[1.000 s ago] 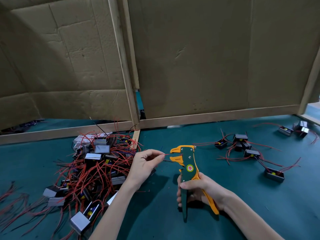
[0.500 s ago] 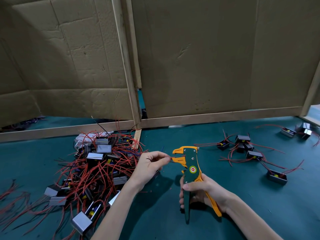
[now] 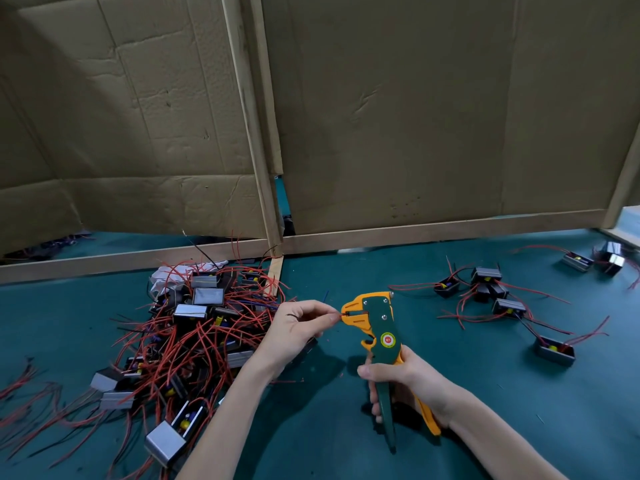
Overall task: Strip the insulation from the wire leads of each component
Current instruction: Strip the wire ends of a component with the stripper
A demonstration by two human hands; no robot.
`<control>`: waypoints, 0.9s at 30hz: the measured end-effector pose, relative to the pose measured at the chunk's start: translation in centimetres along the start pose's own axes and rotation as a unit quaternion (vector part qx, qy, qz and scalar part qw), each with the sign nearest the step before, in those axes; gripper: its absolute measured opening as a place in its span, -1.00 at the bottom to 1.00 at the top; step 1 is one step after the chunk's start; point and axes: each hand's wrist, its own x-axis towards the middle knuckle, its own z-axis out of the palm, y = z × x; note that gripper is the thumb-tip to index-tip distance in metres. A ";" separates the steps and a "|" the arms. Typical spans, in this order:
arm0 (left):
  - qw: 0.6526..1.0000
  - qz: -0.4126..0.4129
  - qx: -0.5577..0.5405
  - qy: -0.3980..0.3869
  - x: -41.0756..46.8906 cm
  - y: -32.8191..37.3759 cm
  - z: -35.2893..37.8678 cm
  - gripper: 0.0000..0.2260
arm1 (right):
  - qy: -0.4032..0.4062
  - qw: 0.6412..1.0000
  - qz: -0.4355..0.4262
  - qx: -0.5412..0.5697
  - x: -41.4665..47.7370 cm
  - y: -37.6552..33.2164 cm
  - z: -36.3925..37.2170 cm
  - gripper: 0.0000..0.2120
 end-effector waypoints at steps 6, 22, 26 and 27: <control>0.998 -0.042 -0.051 -0.016 0.0 -1.2 1.3 -0.89 | 0.067 0.997 -0.004 0.034 0.6 0.1 0.5 -0.73; 0.981 0.016 0.174 0.088 -1.2 -2.7 2.0 -0.73 | -0.029 0.987 -0.021 0.159 0.6 -0.3 -0.7 -0.73; 0.975 0.040 0.190 0.113 -0.9 -2.6 3.0 -0.70 | -0.045 0.989 -0.023 0.139 0.4 -0.2 -0.8 -0.71; 0.974 0.055 0.178 0.132 -1.0 -2.6 3.2 -0.72 | -0.052 0.990 -0.022 0.130 0.4 -0.2 -0.8 -0.72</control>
